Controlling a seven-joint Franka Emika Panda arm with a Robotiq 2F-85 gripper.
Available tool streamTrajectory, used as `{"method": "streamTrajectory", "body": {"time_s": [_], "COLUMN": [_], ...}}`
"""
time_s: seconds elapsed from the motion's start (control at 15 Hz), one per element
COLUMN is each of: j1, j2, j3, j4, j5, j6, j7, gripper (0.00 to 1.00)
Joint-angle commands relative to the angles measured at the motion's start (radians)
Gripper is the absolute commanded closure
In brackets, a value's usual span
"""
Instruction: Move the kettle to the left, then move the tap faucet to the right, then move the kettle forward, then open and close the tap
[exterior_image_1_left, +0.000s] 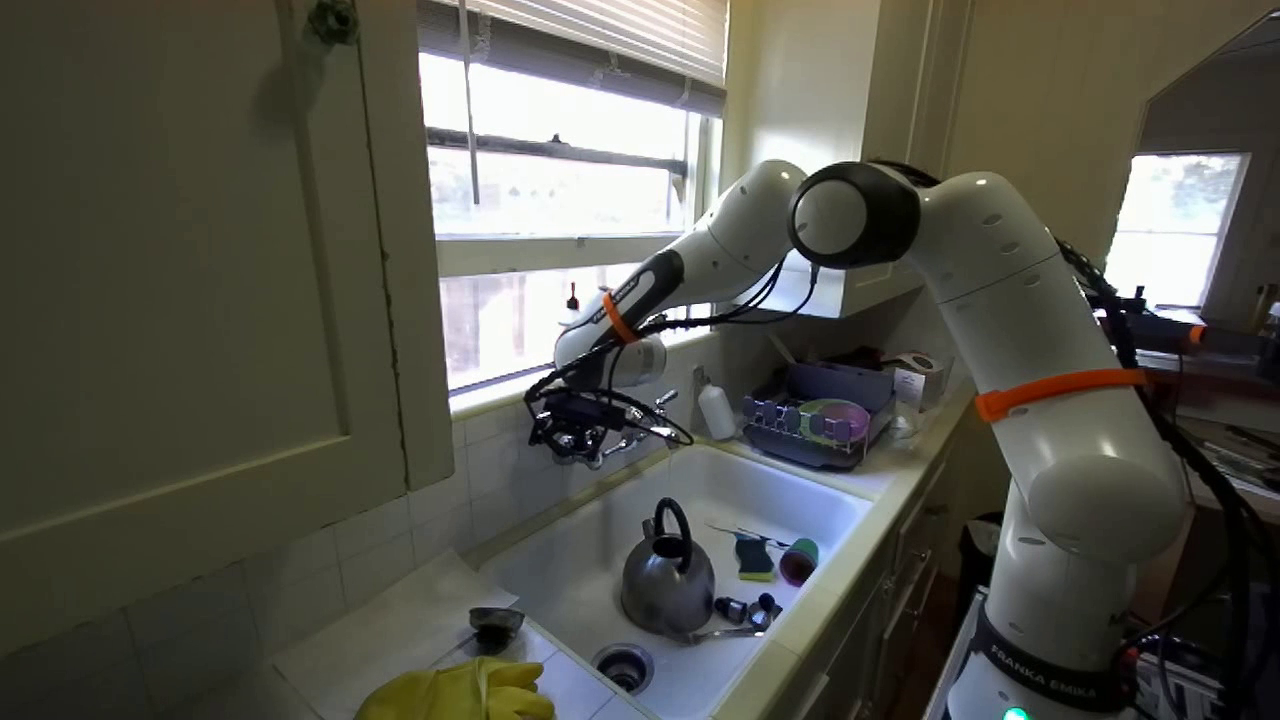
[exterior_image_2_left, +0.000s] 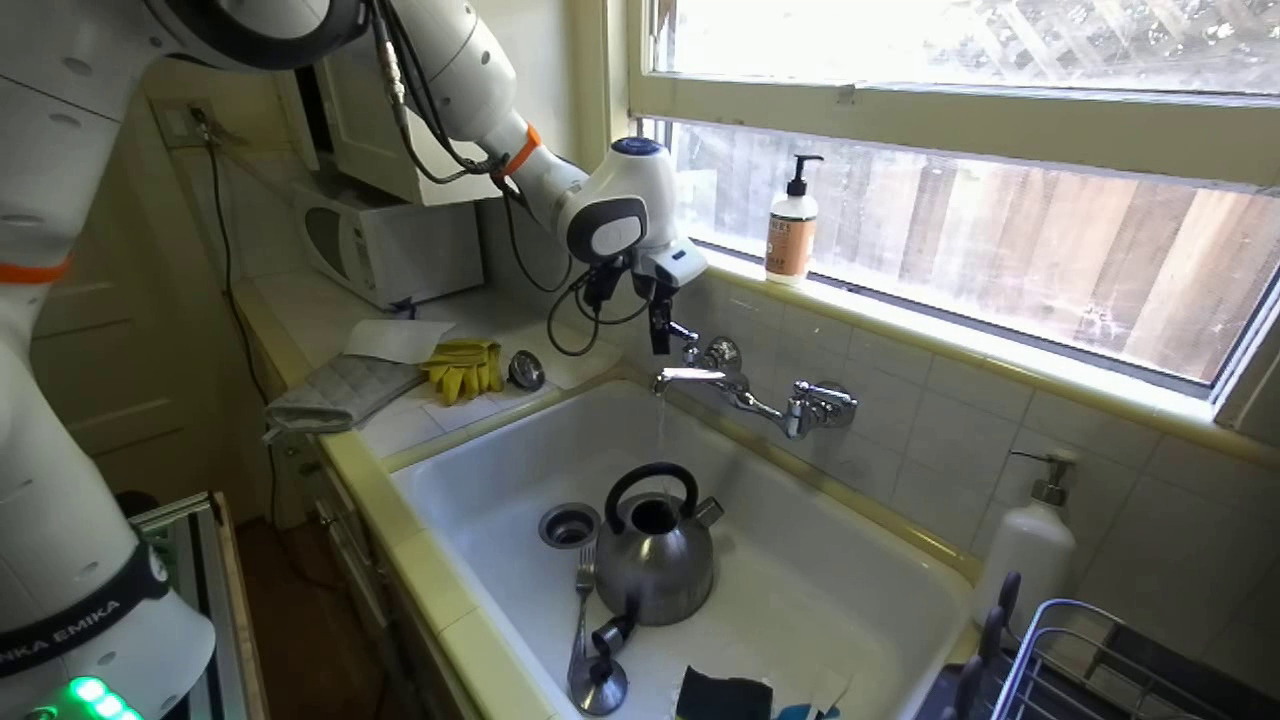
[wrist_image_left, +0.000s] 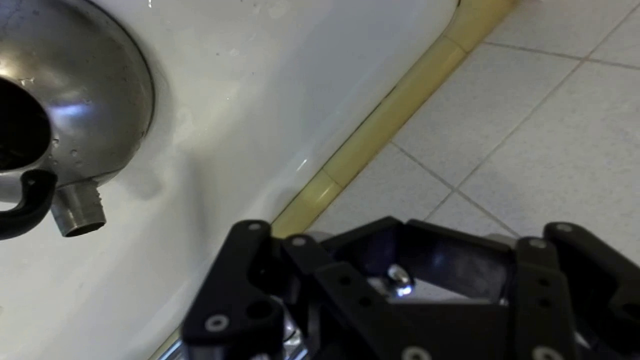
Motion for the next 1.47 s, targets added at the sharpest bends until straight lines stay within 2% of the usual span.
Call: {"method": "streamTrajectory", "body": {"time_s": [0.0, 0.33, 0.4, 0.47, 1.0, 1.13, 1.4], "j1": [-0.016, -0.027, -0.026, -0.032, -0.019, -0.024, -0.052], "j2": [0.054, 0.028, 0.013, 0.001, -0.089, -0.118, -0.202], "j3": [0.03, 0.043, 0.04, 0.046, 0.031, 0.022, 0.002], "j4": [0.105, 0.072, 0.052, 0.031, -0.101, -0.142, -0.242], "j5": [0.047, 0.074, 0.07, 0.071, 0.036, 0.026, 0.001], "j6": [0.045, 0.031, 0.017, 0.012, -0.059, -0.092, -0.182], "j7": [-0.011, -0.031, -0.033, -0.052, -0.113, -0.13, -0.186], "gripper": [1.0, 1.0, 0.92, 0.74, 0.14, 0.02, 0.0]}}
